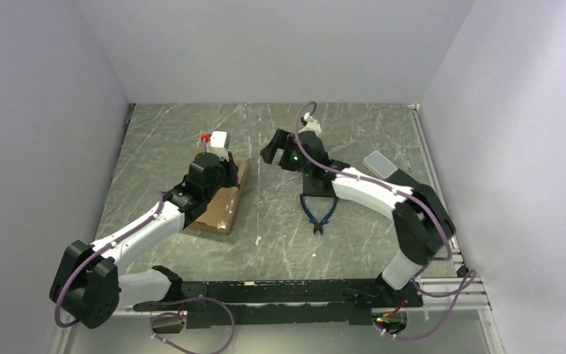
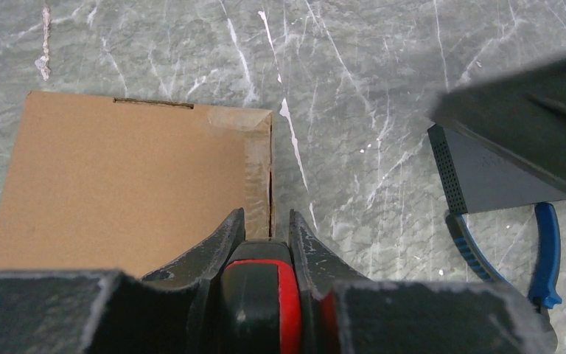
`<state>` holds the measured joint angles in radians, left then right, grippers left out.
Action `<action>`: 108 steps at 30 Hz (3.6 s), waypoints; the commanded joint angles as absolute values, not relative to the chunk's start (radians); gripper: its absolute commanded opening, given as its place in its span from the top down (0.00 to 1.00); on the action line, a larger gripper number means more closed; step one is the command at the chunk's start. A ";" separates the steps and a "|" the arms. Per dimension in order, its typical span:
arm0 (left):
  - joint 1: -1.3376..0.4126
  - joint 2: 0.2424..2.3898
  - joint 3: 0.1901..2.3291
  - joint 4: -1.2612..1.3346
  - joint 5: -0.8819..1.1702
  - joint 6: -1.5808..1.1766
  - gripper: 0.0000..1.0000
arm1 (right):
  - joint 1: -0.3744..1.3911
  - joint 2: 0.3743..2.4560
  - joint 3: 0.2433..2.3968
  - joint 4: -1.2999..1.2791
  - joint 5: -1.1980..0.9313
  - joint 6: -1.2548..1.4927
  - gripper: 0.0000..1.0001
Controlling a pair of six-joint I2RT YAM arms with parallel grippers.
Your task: Unpack the express box
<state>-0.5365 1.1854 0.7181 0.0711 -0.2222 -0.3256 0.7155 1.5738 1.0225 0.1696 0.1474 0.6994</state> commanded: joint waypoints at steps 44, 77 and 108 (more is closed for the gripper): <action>-0.701 0.985 0.655 -0.136 -0.324 -0.260 1.00 | 0.686 2.180 1.447 0.059 -0.111 1.226 0.67; -0.817 0.877 0.623 -0.262 -0.402 -0.356 1.00 | 0.664 2.240 1.579 -0.038 0.025 1.290 0.72; -0.844 0.829 0.617 -0.345 -0.438 -0.453 1.00 | 0.664 2.240 1.565 -0.032 0.020 1.276 0.73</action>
<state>-0.8257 0.8459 0.6125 -0.3058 -0.4465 -0.4038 0.6895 2.2017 1.5543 0.0109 -0.0692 1.2869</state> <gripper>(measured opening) 0.273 0.275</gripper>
